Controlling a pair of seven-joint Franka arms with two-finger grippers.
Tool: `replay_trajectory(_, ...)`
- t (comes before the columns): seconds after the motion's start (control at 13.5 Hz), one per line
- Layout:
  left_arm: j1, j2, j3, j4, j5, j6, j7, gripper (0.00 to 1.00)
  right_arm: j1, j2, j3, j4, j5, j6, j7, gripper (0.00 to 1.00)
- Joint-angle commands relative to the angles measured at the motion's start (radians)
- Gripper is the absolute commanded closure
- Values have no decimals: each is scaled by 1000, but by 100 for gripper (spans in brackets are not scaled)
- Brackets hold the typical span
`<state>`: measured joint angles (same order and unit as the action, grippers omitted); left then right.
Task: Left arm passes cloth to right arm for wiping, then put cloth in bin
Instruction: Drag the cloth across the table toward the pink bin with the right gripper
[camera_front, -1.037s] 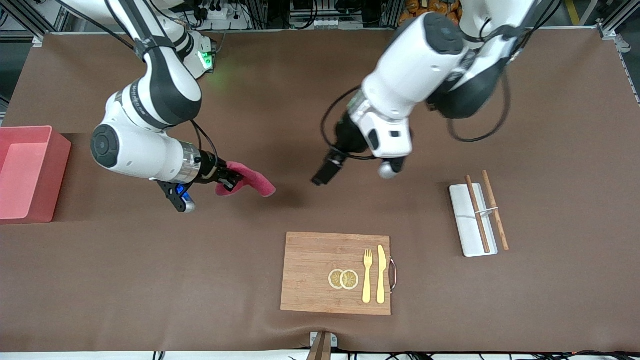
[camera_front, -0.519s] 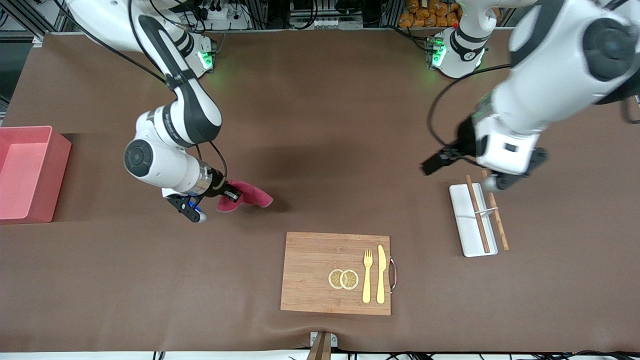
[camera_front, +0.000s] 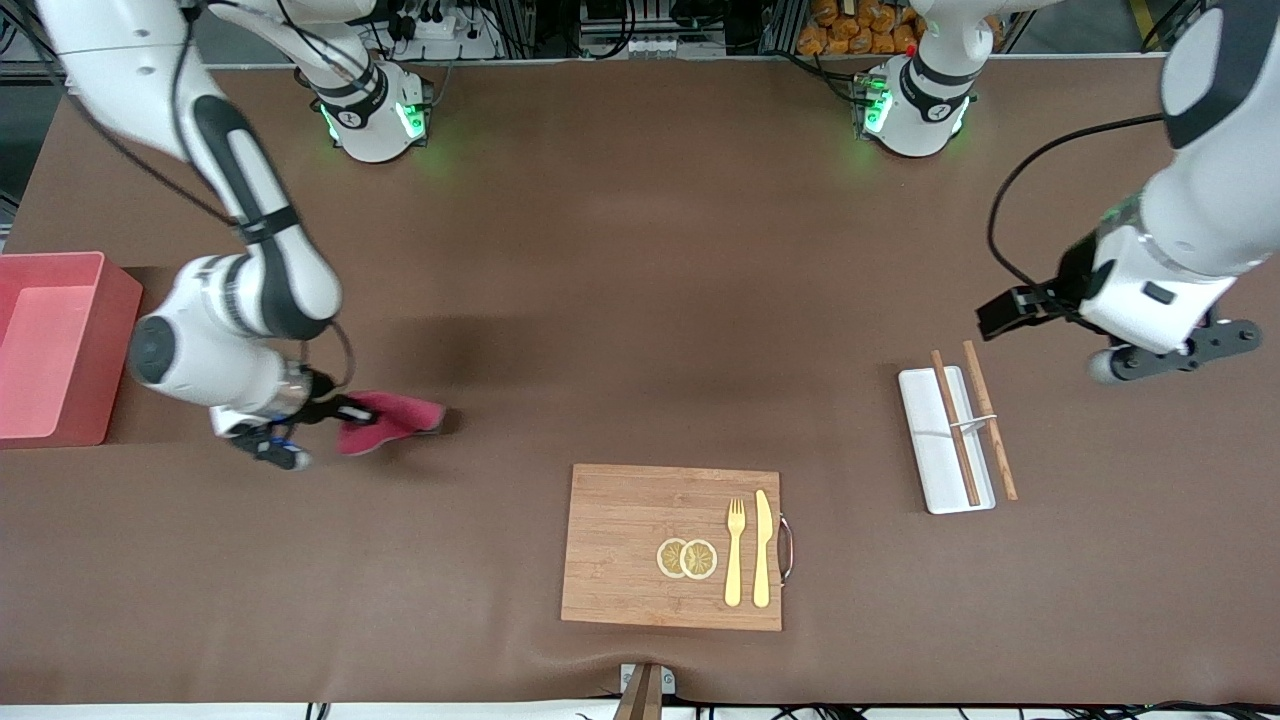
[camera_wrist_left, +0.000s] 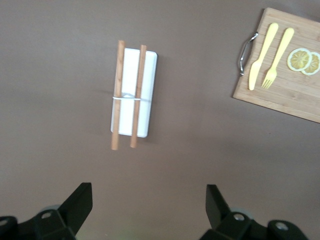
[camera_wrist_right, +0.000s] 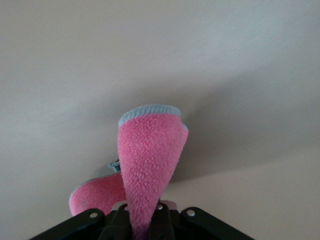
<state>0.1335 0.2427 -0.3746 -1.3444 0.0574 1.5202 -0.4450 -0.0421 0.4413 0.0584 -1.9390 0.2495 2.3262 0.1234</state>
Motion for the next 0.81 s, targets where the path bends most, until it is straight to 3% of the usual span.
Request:
replay_trajectory(0.0,24,-25,-10,-29,19,-2,34,0,-146,36,24,38,-99,7,-224,100)
replay_trajectory(0.22,40,-31,-10,-29,21,-2,35,0,-258,51,23,93,-201,5,-465,100)
replay_trajectory(0.59,72,-82,-17,-45,12,-5,81,0,-288,43,26,259,-580,-123,-602,100)
replay_trajectory(0.74,58,-123,21,-85,7,-5,136,0,-268,59,32,240,-569,-114,-572,100)
